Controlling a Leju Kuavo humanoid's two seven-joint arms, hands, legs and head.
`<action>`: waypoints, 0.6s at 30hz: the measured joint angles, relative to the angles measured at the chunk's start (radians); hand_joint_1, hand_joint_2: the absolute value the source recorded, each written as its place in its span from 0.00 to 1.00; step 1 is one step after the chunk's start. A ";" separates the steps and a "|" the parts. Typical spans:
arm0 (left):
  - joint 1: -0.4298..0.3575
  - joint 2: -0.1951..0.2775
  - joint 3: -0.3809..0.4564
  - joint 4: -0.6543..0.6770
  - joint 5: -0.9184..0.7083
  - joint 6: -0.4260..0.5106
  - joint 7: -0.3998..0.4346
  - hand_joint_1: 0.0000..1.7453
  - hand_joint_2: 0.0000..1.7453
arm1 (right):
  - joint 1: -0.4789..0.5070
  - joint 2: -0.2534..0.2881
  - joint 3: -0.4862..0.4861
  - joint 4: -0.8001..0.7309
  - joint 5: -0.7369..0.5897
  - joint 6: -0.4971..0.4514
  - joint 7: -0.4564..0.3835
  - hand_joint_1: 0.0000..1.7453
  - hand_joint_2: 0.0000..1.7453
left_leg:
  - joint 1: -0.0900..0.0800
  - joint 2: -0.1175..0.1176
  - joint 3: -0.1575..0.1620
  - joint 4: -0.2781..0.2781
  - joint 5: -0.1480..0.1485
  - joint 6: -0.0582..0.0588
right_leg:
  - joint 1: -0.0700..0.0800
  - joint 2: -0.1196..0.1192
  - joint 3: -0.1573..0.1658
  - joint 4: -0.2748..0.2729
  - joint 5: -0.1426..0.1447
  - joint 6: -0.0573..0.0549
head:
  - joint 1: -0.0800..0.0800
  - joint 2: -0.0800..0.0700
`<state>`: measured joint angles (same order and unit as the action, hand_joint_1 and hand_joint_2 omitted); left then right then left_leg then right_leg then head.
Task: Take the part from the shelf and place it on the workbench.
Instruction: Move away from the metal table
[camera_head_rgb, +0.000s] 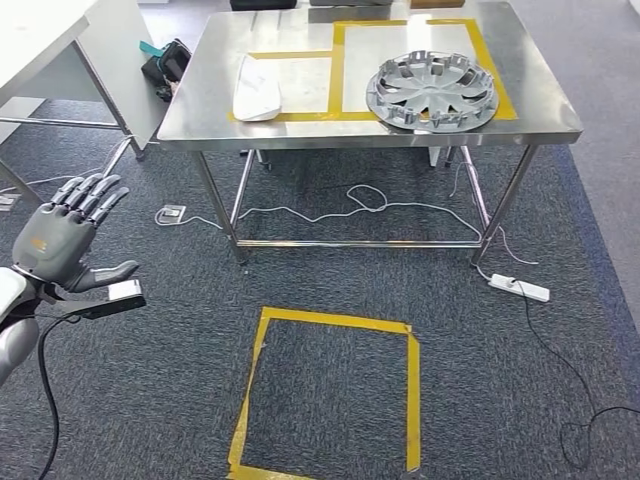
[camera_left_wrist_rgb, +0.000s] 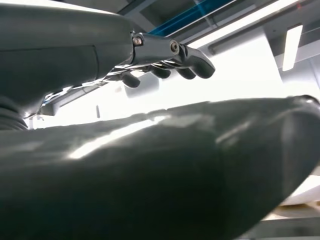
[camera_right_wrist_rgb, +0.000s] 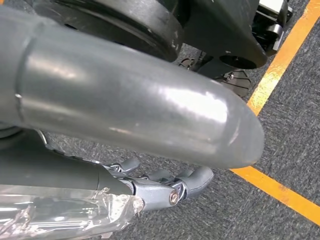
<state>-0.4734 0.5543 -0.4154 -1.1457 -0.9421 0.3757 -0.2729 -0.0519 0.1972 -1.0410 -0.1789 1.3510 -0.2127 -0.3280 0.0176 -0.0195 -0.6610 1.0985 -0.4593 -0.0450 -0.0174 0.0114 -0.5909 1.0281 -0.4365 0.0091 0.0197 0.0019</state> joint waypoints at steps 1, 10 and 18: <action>0.001 0.000 0.000 0.000 0.000 -0.001 0.000 0.00 0.00 | 0.000 0.000 0.000 0.000 0.000 0.000 0.000 0.00 0.00 | 0.000 0.005 -0.032 0.073 -0.038 -0.002 | 0.001 -0.006 -0.005 0.000 0.002 -0.004 | -0.002 0.000; 0.003 0.007 0.002 -0.004 0.000 -0.006 0.000 0.00 0.00 | 0.000 0.000 0.000 0.000 -0.002 0.005 0.001 0.00 0.00 | -0.013 0.051 0.093 -0.109 0.027 0.015 | 0.016 -0.061 -0.021 0.003 0.014 0.013 | -0.005 0.000; 0.015 0.011 0.003 -0.004 0.004 -0.012 0.001 0.00 0.00 | 0.002 0.000 0.000 0.000 -0.004 0.006 0.001 0.00 0.00 | -0.010 0.003 0.079 -0.114 0.045 0.051 | 0.014 -0.016 -0.148 0.282 -0.124 0.039 | 0.001 0.000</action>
<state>-0.4588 0.5650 -0.4124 -1.1501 -0.9382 0.3640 -0.2718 -0.0494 0.1968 -1.0414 -0.1789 1.3474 -0.2068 -0.3265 0.0076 -0.0164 -0.5816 0.9849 -0.4141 0.0057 -0.0033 -0.0044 -0.7391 1.3100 -0.5601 0.0485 0.0206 0.0019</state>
